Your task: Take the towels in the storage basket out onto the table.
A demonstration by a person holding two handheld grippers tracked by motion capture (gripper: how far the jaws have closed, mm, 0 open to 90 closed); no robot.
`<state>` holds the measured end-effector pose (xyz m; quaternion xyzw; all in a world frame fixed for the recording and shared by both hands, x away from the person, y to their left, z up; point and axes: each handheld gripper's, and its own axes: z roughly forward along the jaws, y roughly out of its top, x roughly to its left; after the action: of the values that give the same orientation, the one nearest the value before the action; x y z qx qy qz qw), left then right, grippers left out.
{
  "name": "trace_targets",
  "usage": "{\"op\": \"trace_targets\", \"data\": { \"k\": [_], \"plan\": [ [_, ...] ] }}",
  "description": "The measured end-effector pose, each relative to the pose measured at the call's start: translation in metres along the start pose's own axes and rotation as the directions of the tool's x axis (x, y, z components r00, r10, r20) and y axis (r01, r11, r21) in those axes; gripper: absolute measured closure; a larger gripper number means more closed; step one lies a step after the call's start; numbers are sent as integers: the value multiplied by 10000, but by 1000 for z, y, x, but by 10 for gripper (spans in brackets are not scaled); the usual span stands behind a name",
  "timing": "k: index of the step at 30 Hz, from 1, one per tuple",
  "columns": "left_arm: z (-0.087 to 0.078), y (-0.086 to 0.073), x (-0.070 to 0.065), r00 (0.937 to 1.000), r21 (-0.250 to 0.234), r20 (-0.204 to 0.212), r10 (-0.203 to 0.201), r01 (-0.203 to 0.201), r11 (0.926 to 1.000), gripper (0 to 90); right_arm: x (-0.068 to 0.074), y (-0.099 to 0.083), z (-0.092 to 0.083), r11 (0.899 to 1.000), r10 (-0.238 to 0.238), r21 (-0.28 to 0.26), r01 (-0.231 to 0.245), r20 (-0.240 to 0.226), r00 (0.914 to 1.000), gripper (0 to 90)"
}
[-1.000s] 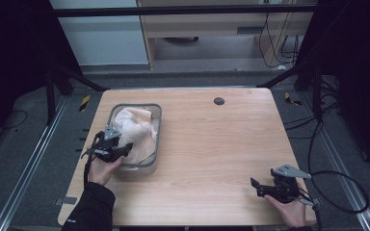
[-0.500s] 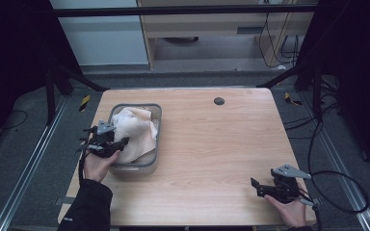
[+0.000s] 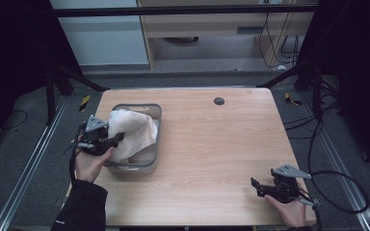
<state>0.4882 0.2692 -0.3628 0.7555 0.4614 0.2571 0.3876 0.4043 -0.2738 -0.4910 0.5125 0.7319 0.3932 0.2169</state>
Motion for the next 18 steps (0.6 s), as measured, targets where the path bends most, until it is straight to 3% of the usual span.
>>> {"op": "trace_targets", "data": {
  "k": [18],
  "plan": [
    [-34, 23, -1, 9997, -635, -126, 221, -229, 9977, 659, 0, 0, 0, 10000, -1, -1, 1, 25, 10000, 127]
  ]
}}
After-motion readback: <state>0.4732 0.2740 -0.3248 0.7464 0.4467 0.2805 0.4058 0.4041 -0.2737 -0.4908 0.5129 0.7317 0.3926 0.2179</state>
